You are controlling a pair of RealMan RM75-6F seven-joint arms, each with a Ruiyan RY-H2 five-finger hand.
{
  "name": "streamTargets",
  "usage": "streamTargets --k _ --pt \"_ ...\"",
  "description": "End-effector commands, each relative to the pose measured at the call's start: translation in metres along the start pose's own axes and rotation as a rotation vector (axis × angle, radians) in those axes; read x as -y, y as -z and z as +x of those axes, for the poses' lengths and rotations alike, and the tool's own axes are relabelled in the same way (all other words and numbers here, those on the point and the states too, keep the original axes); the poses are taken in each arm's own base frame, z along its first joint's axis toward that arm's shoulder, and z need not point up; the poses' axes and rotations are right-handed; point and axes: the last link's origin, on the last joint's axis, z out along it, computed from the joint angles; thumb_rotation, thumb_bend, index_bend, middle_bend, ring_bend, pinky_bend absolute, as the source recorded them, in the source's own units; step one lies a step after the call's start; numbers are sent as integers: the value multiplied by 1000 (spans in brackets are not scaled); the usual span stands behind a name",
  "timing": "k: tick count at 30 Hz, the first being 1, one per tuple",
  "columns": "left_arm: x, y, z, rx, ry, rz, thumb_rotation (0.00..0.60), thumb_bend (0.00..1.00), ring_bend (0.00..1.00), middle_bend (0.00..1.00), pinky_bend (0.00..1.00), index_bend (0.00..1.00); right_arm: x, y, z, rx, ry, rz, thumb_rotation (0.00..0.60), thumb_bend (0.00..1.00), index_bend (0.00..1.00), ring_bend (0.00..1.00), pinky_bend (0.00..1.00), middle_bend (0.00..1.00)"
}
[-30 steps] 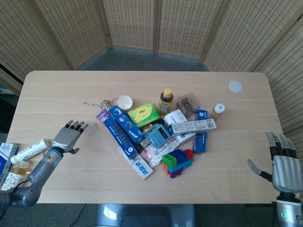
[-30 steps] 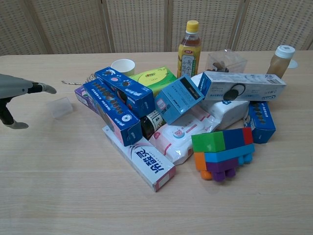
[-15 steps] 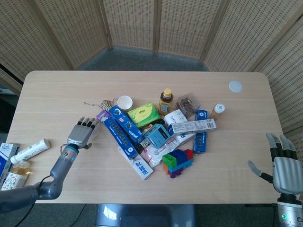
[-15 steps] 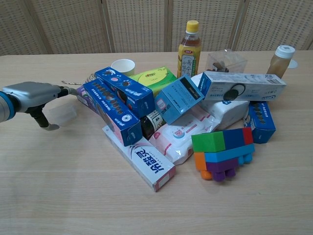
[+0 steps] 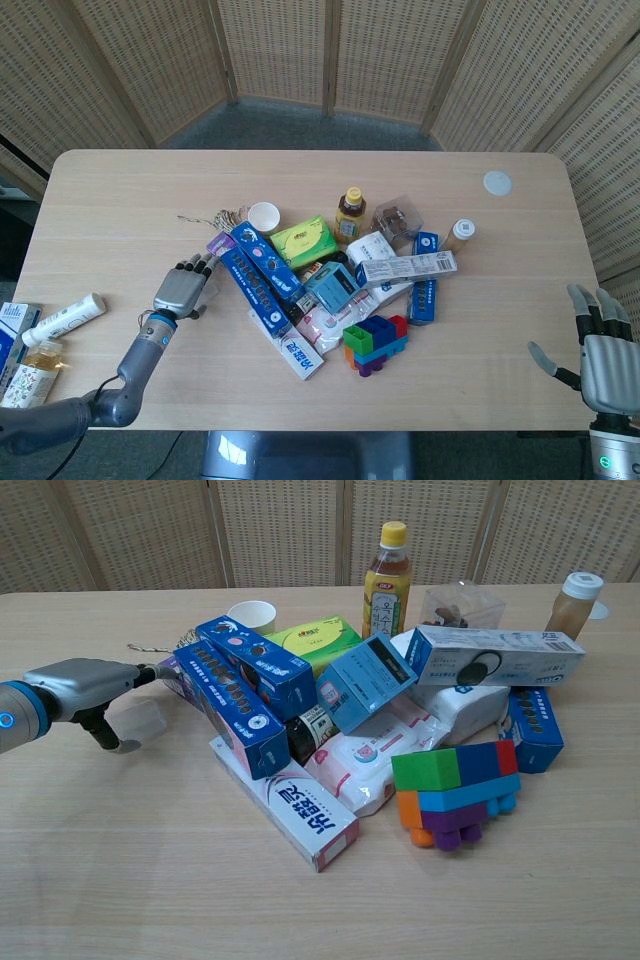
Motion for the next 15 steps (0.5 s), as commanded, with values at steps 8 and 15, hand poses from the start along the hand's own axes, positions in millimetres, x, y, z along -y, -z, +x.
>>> streamTargets --k 8,15 --pt "-4 1 -1 -16 29 -21 600 379 200 133 277 193 -1 1 0 1 2 -5 0 195 0 0 0 128" --pt "-8 5 -4 -27 11 -56 600 380 272 208 349 291 0 0 0 2 -6 -7 0 193 0 0 0 129"
